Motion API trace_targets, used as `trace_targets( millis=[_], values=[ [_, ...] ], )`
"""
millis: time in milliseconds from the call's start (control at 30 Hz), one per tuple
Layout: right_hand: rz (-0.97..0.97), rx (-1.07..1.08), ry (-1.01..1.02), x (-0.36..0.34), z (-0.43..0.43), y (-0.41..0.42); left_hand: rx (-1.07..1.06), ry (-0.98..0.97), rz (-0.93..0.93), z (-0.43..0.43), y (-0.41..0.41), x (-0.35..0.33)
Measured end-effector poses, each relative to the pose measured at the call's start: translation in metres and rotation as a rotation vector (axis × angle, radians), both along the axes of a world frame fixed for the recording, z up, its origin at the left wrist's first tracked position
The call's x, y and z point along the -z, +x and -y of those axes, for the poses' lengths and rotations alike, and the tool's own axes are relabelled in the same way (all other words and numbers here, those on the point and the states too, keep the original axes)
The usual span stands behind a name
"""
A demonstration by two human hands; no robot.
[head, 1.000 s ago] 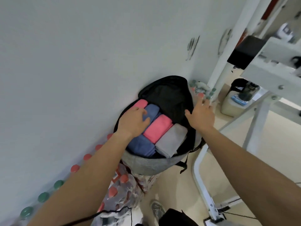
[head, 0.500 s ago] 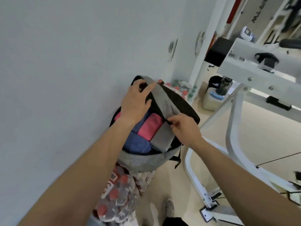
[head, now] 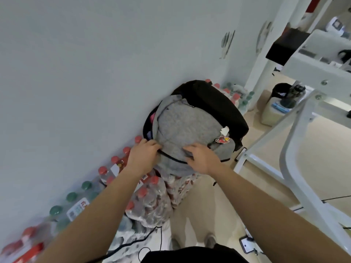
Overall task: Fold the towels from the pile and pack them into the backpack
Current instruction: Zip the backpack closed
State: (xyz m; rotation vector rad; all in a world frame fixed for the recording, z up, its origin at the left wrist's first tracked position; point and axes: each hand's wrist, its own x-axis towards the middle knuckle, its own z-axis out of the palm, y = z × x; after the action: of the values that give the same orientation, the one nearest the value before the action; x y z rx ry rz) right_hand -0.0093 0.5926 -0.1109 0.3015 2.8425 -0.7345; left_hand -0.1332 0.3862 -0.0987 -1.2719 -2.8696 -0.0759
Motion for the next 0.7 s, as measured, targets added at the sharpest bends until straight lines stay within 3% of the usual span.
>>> trace_targets(
  millis=[67, 133, 200, 267, 333, 400, 533, 700],
  values=[
    [-0.101, 0.030, -0.020, 0.005, 0.002, 0.005, -0.034, -0.013, -0.007, -0.014, 0.011, -0.012],
    [-0.308, 0.172, -0.021, 0.007, -0.006, 0.020, -0.030, 0.011, -0.060, -0.036, 0.024, -0.026],
    [-0.388, 0.326, 0.024, 0.012, -0.025, 0.044, 0.023, 0.077, -0.047, -0.063, 0.038, -0.033],
    [-0.243, 0.466, 0.043, 0.025, -0.052, 0.069, 0.123, 0.101, 0.027, -0.096, 0.056, -0.032],
    [-0.042, 0.577, -0.017, 0.042, -0.078, 0.090, 0.200, 0.100, 0.074, -0.129, 0.076, -0.022],
    [0.039, 0.617, -0.116, 0.055, -0.098, 0.100, 0.198, 0.072, 0.068, -0.159, 0.092, -0.007],
    [0.019, 0.629, -0.309, 0.073, -0.115, 0.090, 0.070, -0.040, -0.066, -0.198, 0.103, 0.019],
    [-0.014, 0.663, -0.385, 0.096, -0.110, 0.073, -0.021, -0.129, -0.167, -0.209, 0.077, 0.023]
  ],
)
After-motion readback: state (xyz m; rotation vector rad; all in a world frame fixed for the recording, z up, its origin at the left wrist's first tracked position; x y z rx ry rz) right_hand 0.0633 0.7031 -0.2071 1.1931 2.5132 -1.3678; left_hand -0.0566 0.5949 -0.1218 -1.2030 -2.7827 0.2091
